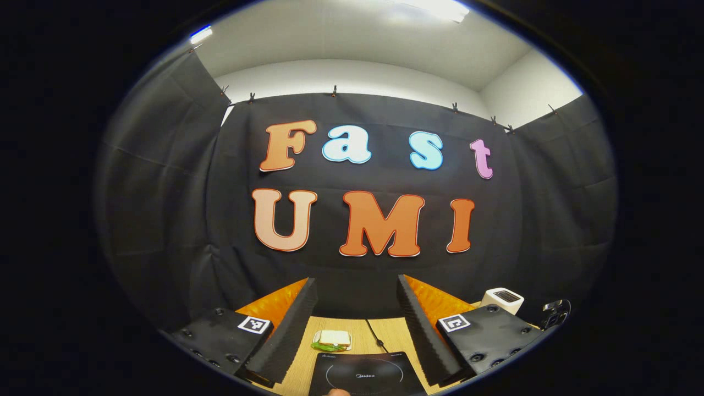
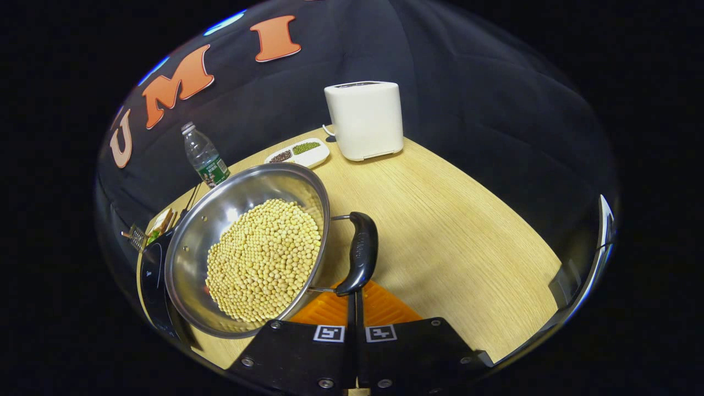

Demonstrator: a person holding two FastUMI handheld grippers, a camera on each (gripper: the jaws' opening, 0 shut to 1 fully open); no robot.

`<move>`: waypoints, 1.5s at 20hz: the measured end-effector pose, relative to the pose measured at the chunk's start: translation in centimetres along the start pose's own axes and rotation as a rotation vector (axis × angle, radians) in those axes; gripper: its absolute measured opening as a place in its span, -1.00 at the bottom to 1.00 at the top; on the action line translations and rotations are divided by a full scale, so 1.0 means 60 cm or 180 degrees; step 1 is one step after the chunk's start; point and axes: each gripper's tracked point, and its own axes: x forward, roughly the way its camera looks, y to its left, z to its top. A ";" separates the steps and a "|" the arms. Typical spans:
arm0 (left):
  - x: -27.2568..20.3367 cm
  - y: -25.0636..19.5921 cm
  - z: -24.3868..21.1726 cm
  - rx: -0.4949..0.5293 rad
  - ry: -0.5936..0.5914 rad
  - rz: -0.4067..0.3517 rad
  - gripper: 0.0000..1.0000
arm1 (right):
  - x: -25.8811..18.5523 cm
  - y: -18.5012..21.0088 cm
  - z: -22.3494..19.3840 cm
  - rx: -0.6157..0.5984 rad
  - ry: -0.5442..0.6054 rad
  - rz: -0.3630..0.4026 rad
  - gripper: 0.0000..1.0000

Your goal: First push the handle of the pot to place it horizontally, then grasp the pot with both hands and set it on the induction cooktop.

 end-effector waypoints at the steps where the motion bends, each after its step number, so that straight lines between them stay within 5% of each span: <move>1: 0.002 0.000 -0.003 0.0003 0.0010 0.0002 0.91 | 0.003 0.001 0.003 0.0007 -0.0001 -0.0007 -1.00; 13: 0.026 -0.001 -0.016 0.0024 0.0032 0.0041 0.97 | 0.032 -0.022 0.038 0.0119 0.0002 -0.0069 -1.00; 17: 0.028 0.000 -0.021 0.0045 0.0023 0.0046 0.86 | 0.042 -0.033 0.052 0.0156 0.0002 -0.0112 -1.00; 19: 0.030 0.000 -0.022 0.0040 0.0027 0.0042 0.97 | 0.047 -0.040 0.056 0.0144 0.0008 -0.0141 -1.00; 25: 0.049 0.006 -0.044 0.0004 0.0111 0.0084 0.86 | 0.072 -0.039 0.078 0.0044 0.0008 -0.0196 -1.00; 30: 0.064 0.001 -0.070 -0.0002 0.0202 0.0107 0.97 | 0.087 -0.033 0.093 -0.0052 0.0011 -0.0231 -1.00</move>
